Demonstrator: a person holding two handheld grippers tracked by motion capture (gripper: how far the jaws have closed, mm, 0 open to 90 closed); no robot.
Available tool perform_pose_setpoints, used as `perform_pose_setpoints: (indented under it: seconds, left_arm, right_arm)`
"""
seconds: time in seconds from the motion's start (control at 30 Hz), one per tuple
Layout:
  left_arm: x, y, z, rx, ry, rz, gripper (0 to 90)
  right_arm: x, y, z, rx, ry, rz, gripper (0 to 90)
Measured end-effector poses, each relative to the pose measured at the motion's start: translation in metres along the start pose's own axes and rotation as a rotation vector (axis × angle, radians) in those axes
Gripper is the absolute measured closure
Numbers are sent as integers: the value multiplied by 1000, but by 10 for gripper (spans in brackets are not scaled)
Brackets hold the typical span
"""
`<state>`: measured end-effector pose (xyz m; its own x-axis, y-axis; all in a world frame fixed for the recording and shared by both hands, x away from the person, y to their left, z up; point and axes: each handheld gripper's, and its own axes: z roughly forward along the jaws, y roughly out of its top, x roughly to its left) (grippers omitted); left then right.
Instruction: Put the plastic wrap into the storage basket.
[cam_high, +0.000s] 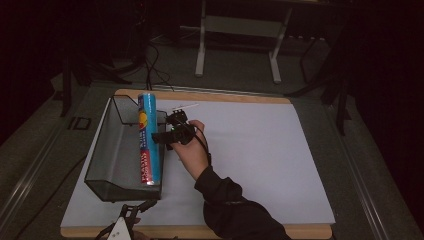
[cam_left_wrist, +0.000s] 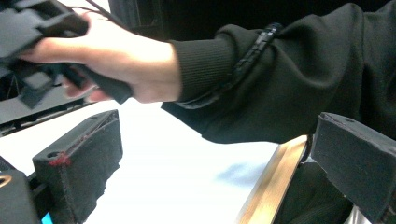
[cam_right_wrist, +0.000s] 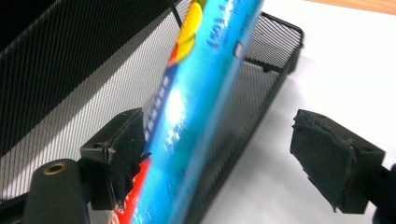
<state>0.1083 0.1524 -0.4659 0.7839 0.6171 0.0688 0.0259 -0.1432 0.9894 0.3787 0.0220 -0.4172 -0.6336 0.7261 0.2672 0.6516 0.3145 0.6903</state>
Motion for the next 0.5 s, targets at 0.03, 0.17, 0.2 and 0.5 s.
perform_pose_setpoints:
  seconds: [0.03,0.17,0.2,0.5]
  left_arm:
    - [0,0,0,1,-2,1,29]
    - [-1,0,2,8,-1,3,29]
    - [-1,0,2,8,-2,3,29]
    - [-1,-1,4,19,-5,0,29]
  right_arm:
    - [-2,-3,-3,1,-6,-13,178]
    - [-11,-16,-16,-11,18,-38,178]
    - [-13,-20,-19,-19,22,-48,178]
    - [-36,-51,-46,-42,-4,-101,178]
